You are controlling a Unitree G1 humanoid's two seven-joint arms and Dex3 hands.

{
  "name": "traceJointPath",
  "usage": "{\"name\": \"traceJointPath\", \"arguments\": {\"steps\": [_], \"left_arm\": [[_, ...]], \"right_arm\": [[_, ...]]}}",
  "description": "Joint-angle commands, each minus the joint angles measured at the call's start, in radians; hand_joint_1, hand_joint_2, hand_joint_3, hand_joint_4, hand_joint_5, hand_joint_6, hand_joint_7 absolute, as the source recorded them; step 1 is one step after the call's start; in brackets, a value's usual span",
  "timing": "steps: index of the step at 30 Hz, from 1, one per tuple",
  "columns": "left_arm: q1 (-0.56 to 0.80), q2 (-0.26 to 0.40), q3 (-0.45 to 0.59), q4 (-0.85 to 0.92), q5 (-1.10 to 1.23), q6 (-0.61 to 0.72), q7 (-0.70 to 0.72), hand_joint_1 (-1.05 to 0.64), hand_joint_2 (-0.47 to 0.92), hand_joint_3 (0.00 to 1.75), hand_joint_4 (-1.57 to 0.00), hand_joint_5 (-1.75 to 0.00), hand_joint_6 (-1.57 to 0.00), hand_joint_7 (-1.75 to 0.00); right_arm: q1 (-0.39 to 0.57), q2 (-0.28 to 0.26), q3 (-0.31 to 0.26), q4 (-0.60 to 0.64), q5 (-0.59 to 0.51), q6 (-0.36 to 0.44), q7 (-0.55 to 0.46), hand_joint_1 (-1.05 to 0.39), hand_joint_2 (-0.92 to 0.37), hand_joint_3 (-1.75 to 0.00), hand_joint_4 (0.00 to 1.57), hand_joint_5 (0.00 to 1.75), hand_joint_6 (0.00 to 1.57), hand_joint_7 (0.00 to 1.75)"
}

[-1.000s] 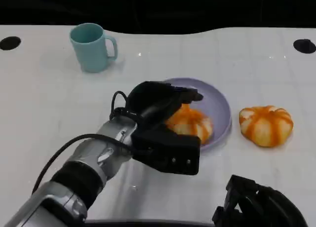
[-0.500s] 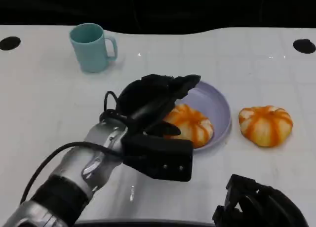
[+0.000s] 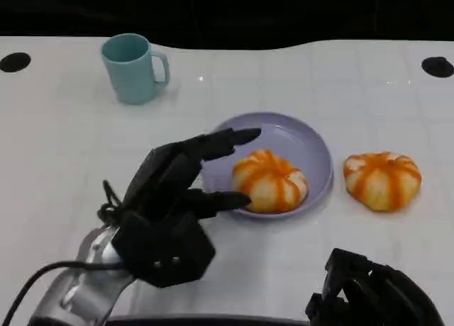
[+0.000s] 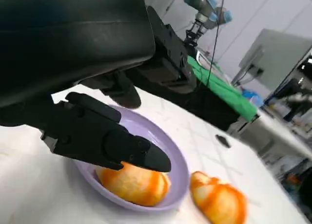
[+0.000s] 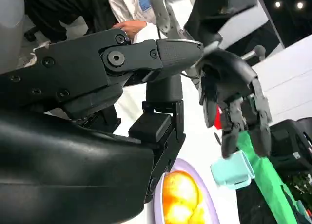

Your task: Grasp the bread from the table and place it into the plate.

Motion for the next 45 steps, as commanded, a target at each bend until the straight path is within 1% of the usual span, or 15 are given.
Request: {"name": "traceJointPath", "arguments": {"steps": [1, 3, 4, 5, 8, 12, 16, 24, 29, 36, 45], "left_arm": [[0.105, -0.018, 0.05, -0.072, -0.153, -0.049, -0.08, -0.35, 0.92, 0.02, -0.47, -1.49, -0.39, -1.2], [0.152, -0.029, 0.063, -0.096, -0.206, -0.07, -0.108, -0.33, 0.91, 0.01, -0.56, -1.66, -0.37, -1.48], [0.179, -0.039, 0.069, -0.107, -0.243, -0.078, -0.126, -0.32, 0.91, 0.0, -0.58, -1.7, -0.37, -1.54], [0.197, -0.047, 0.075, -0.114, -0.269, -0.083, -0.141, -0.31, 0.91, 0.0, -0.57, -1.73, -0.36, -1.64], [0.277, -0.071, 0.081, -0.181, -0.372, -0.029, -0.207, -0.32, 0.92, 0.01, -0.6, -1.74, -0.37, -1.73], [0.368, -0.089, 0.081, -0.256, -0.48, 0.046, -0.292, -0.3, 0.92, 0.05, -0.67, -1.75, -0.42, -1.75], [0.45, -0.095, 0.084, -0.337, -0.584, 0.164, -0.368, -0.34, 0.91, 0.05, -0.71, -1.75, -0.49, -1.75], [0.553, -0.076, 0.117, -0.446, -0.698, 0.321, -0.475, -0.24, 0.88, 0.05, -0.72, -1.75, -0.51, -1.75], [0.567, -0.074, 0.14, -0.451, -0.719, 0.346, -0.528, -0.2, 0.89, 0.06, -0.7, -1.75, -0.51, -1.75], [0.566, -0.077, 0.167, -0.44, -0.728, 0.365, -0.579, -0.19, 0.87, 0.07, -0.68, -1.75, -0.51, -1.75], [0.555, -0.104, 0.179, -0.42, -0.721, 0.36, -0.6, -0.24, 0.86, 0.1, -0.7, -1.75, -0.5, -1.75]], "right_arm": [[0.006, -0.013, -0.011, -0.008, 0.006, 0.005, -0.001, -0.72, -0.92, -0.23, 0.84, 1.61, 0.76, 1.35], [0.005, -0.012, -0.011, -0.007, 0.008, 0.006, 0.001, -0.71, -0.92, -0.23, 0.85, 1.61, 0.76, 1.35], [0.005, -0.013, -0.01, -0.006, 0.008, 0.007, 0.003, -0.71, -0.92, -0.23, 0.85, 1.61, 0.76, 1.35], [0.005, -0.013, -0.01, -0.006, 0.008, 0.007, 0.003, -0.71, -0.92, -0.23, 0.85, 1.61, 0.76, 1.35], [0.006, -0.011, -0.008, -0.009, 0.008, 0.011, 0.0, -0.71, -0.92, -0.23, 0.85, 1.61, 0.76, 1.36], [0.009, -0.009, -0.004, -0.015, 0.005, 0.013, -0.003, -0.71, -0.92, -0.22, 0.85, 1.61, 0.75, 1.36], [0.013, -0.005, 0.0, -0.018, 0.001, 0.007, -0.006, -0.71, -0.92, -0.22, 0.86, 1.62, 0.75, 1.36], [0.014, -0.005, -0.001, -0.022, 0.004, 0.006, -0.006, -0.7, -0.92, -0.23, 0.86, 1.61, 0.75, 1.36], [0.014, -0.014, -0.006, -0.021, 0.008, 0.011, 0.001, -0.71, -0.92, -0.22, 0.86, 1.61, 0.75, 1.36], [0.01, -0.016, -0.011, -0.018, 0.009, 0.009, 0.003, -0.7, -0.92, -0.23, 0.87, 1.61, 0.76, 1.36], [0.0, -0.026, -0.024, -0.002, 0.009, 0.006, 0.015, -0.71, -0.92, -0.23, 0.86, 1.6, 0.75, 1.33]]}}
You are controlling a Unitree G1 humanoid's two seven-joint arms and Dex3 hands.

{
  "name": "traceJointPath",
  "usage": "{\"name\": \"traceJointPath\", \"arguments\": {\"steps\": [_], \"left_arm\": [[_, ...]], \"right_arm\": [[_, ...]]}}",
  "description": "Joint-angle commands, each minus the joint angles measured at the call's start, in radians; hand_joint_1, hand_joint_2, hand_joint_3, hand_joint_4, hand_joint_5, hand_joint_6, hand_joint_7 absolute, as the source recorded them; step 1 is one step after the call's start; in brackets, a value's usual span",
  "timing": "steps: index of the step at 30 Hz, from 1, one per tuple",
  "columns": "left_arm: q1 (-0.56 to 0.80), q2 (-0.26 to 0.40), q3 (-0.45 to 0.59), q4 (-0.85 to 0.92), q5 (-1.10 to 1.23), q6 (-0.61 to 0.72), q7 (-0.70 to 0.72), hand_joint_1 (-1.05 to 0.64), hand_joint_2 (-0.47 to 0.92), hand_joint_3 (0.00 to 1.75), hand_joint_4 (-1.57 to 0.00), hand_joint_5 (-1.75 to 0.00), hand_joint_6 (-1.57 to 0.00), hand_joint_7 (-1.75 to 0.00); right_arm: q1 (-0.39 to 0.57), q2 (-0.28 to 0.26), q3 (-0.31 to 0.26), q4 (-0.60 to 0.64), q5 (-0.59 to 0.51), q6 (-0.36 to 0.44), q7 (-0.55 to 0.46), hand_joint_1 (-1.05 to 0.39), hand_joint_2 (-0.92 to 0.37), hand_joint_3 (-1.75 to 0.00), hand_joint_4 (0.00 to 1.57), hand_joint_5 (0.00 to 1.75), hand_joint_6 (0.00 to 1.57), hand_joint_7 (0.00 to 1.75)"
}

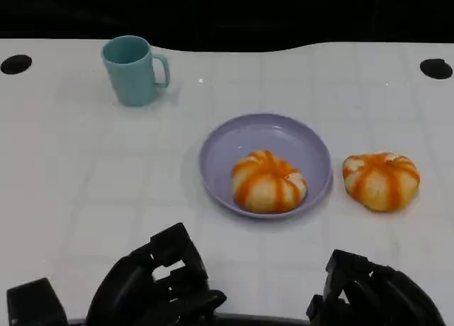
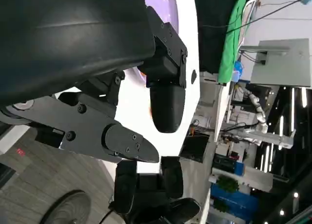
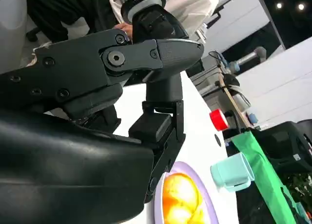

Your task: Grasp the bread from the table and place it into the plate.

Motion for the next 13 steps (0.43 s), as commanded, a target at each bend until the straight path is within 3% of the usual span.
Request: {"name": "traceJointPath", "arguments": {"steps": [1, 13], "left_arm": [[-0.006, -0.002, 0.007, 0.014, 0.003, -0.002, -0.022, -0.24, 0.86, 0.1, -0.7, -1.75, -0.5, -1.75], [-0.002, -0.007, 0.008, 0.029, 0.021, -0.021, -0.042, -0.24, 0.83, 0.15, -0.69, -1.75, -0.49, -1.75]], "right_arm": [[-0.003, -0.018, -0.02, 0.007, 0.007, -0.006, 0.01, -0.72, -0.92, -0.22, 0.86, 1.6, 0.76, 1.34], [0.003, -0.016, -0.029, 0.011, 0.005, -0.017, 0.017, -0.71, -0.92, -0.23, 0.84, 1.61, 0.75, 1.36]]}}
